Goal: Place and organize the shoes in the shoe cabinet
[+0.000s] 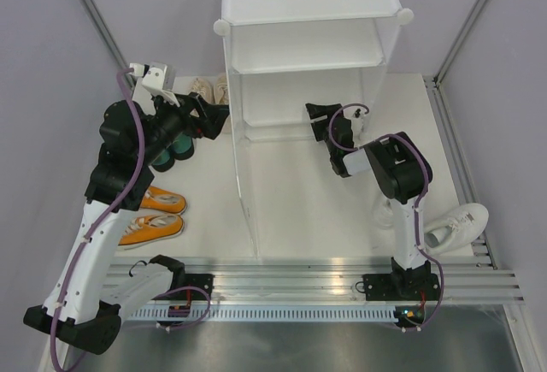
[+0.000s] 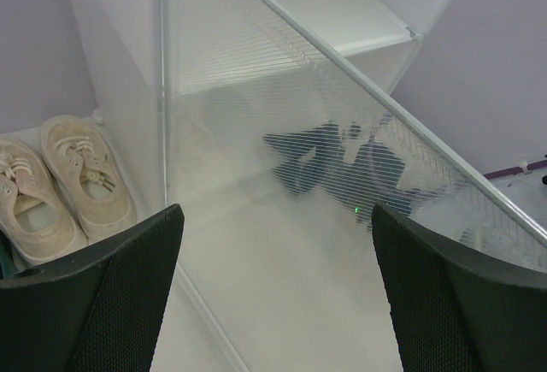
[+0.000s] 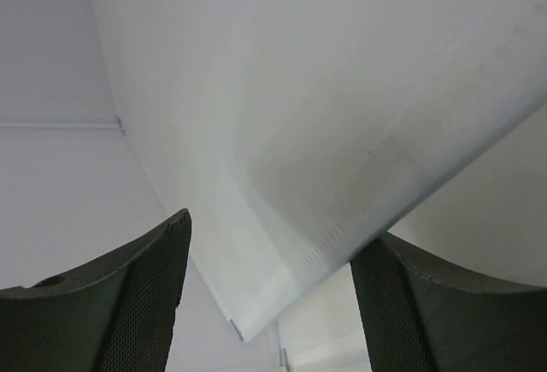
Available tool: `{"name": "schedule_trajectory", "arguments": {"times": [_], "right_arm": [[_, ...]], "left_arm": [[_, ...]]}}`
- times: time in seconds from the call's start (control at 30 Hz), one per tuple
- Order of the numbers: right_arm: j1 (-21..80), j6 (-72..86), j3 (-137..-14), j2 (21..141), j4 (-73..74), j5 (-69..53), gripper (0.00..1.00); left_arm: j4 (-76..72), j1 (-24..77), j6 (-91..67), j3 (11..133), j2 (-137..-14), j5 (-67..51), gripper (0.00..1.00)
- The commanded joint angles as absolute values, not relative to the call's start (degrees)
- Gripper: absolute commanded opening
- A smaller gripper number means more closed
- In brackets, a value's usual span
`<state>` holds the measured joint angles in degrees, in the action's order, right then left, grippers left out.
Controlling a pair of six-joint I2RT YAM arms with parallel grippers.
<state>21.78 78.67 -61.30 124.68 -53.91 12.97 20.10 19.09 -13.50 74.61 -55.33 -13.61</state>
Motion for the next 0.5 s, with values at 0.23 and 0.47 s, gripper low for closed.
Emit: {"name": "schedule_trajectory", "arguments": {"times": [0.23, 0.47], "right_arm": [[20.48, 76.91, -64.86, 122.78, -75.06, 13.54, 0.64], [20.57, 74.80, -67.06, 119.45, -71.90, 9.49, 0.44]], "left_arm": [[19.16, 19.25, -11.34, 75.32, -55.02, -14.06, 0.93], [21.00, 19.25, -11.07, 84.52, -57.91, -17.84, 0.97]]}}
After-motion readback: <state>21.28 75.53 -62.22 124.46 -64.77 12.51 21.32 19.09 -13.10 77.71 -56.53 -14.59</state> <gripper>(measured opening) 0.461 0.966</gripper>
